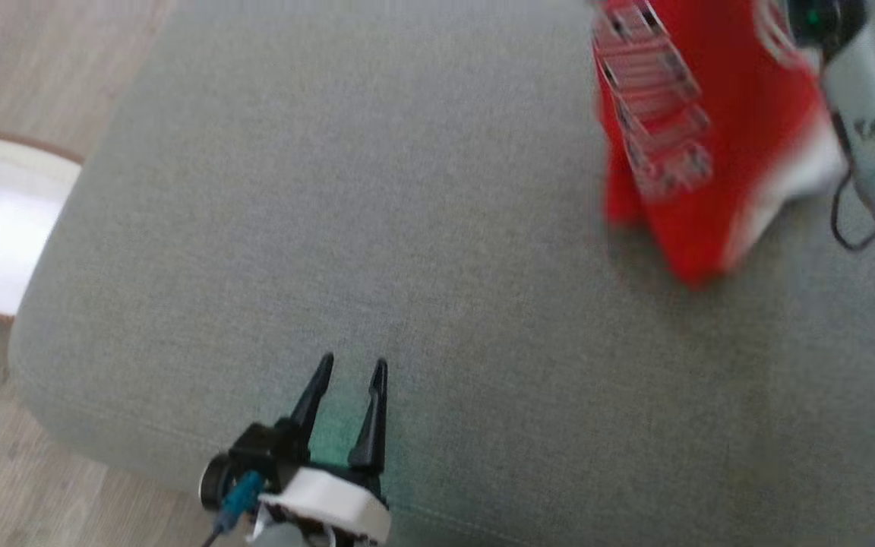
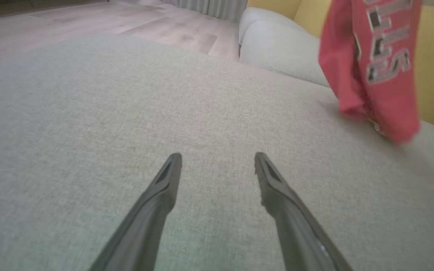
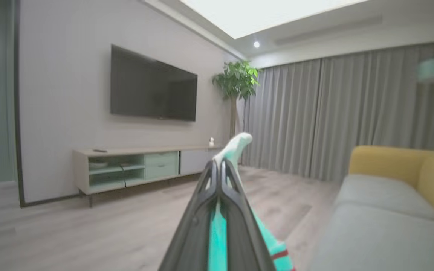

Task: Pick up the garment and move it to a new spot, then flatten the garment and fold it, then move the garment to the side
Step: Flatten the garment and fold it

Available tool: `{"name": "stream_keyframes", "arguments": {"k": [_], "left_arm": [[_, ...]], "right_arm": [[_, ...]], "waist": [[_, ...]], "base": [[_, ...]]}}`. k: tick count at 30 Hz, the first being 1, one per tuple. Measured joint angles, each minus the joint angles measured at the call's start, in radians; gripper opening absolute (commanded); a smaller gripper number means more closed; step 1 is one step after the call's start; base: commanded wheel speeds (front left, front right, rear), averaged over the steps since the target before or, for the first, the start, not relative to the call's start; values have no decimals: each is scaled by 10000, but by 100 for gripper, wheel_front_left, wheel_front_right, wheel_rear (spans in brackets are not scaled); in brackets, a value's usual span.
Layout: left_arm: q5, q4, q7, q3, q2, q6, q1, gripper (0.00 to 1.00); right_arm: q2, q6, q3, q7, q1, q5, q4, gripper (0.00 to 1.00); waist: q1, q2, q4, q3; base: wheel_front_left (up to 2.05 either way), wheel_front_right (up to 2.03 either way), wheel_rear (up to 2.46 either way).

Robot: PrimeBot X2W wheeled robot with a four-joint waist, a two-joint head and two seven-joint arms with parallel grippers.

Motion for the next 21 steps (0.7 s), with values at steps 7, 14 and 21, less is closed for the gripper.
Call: {"name": "stream_keyframes", "arguments": {"k": [7, 14, 21], "left_arm": [[184, 194, 0, 224, 10, -132, 745, 100], [332, 209, 0, 775, 40, -192, 1296, 100], [343, 142, 0, 838, 38, -221, 1217, 100]], "right_arm": [[123, 0, -1202, -111, -803, -288, -1697, 0], [-314, 0, -761, -109, 1059, -224, -1559, 0], [-1143, 0, -2196, -84, 6235, 1104, -750, 0]], "waist": [[-3, 0, 153, -1185], [-1, 0, -197, -1460], [3, 0, -1136, -1116]], "base": [[0, 0, 0], [0, 0, 0], [0, 0, 0]]}}
